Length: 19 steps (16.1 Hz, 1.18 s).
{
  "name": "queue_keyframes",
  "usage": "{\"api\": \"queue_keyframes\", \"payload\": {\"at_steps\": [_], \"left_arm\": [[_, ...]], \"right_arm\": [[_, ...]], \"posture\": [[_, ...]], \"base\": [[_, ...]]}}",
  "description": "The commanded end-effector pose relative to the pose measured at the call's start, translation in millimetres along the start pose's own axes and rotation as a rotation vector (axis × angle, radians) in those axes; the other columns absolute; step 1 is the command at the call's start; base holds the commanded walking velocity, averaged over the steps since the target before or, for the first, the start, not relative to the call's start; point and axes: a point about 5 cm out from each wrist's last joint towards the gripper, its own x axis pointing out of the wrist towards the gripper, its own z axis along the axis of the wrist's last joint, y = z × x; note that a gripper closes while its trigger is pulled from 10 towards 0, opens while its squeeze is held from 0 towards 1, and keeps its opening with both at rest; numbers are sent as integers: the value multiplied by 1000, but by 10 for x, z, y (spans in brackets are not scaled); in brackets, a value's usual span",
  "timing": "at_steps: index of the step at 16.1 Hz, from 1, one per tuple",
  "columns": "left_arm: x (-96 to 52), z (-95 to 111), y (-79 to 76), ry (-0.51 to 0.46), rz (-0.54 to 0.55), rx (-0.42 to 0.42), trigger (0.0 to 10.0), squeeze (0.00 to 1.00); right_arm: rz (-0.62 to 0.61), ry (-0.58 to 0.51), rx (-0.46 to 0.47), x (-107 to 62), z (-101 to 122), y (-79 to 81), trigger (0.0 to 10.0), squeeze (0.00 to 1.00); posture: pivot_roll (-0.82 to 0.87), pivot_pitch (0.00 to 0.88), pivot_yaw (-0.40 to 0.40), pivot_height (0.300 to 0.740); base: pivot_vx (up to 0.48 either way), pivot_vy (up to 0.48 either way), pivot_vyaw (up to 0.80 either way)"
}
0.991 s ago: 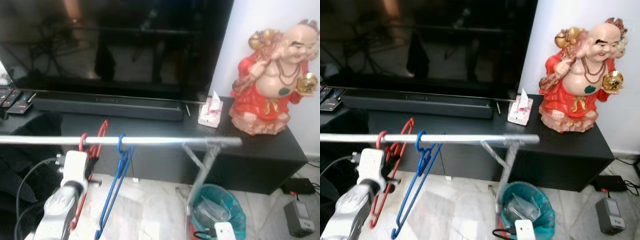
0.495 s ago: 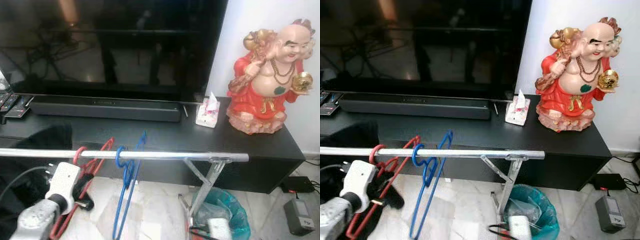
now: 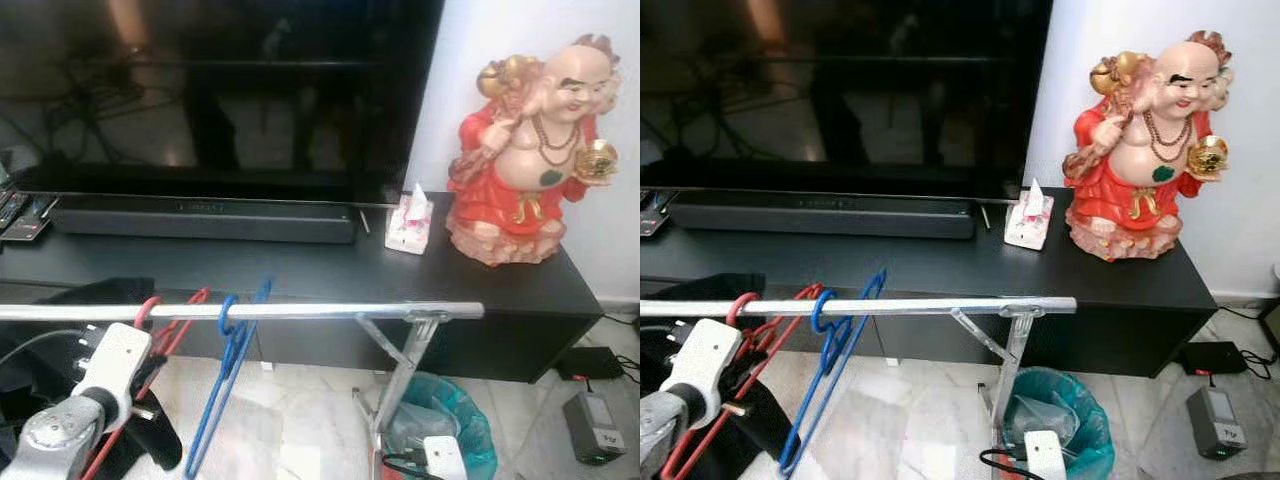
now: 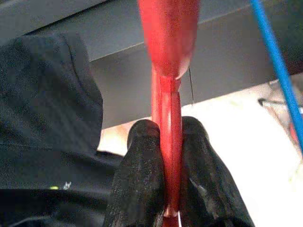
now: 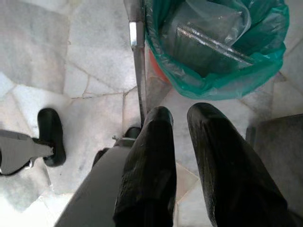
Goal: Hang hanger
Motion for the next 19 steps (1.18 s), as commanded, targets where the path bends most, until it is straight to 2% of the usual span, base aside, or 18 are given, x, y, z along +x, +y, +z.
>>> {"api": "queue_keyframes", "payload": {"at_steps": [1,3,5,8,9,11,13,15,17,18,19], "left_arm": [[-55,-477,-146,253,-75,-33,10000,0],[-143,-586,-148,330,-93,-12,10000,0],[-184,-606,-119,364,-72,4,10000,0],[-238,-640,-89,411,-78,31,10000,0],[-269,-642,-116,425,-121,42,10000,0],[-302,-650,-148,440,-166,55,10000,0],[-267,-644,-121,400,-106,44,10000,0],[-218,-636,-185,323,-71,9,10000,0],[-183,-644,-277,267,-57,-32,10000,0],[-181,-647,-286,266,-53,-33,10000,0],[-170,-646,-308,256,-44,-42,10000,251]], "right_arm": [[9,-6,-5,3,33,76,10000,0],[18,-4,-6,-3,21,176,10000,0],[20,2,-7,-13,-26,205,10000,0],[8,13,-10,-12,-72,58,10000,0],[-7,14,-10,-11,-73,-84,10000,0],[-17,12,-10,-6,-38,-184,10000,0],[-16,15,-13,-7,-42,-196,10000,0],[-10,19,-17,-6,-46,-162,10000,0],[9,18,-19,-14,-90,26,10000,0],[10,18,-19,-16,-99,37,10000,0],[14,18,-20,-22,-123,81,10000,0]], "posture": [[22,12,-6,740],[23,11,-5,740],[27,13,-7,740],[25,13,-6,740],[25,13,-6,740],[25,11,-7,740],[28,11,-8,740],[28,11,-9,740],[24,11,-8,740],[24,11,-8,740],[22,10,-9,740]], "base": [[0,0,0],[0,0,0],[0,0,0],[0,0,0],[0,0,0],[0,0,0],[0,0,0],[0,0,0],[0,0,0],[0,0,0],[0,0,0]]}}
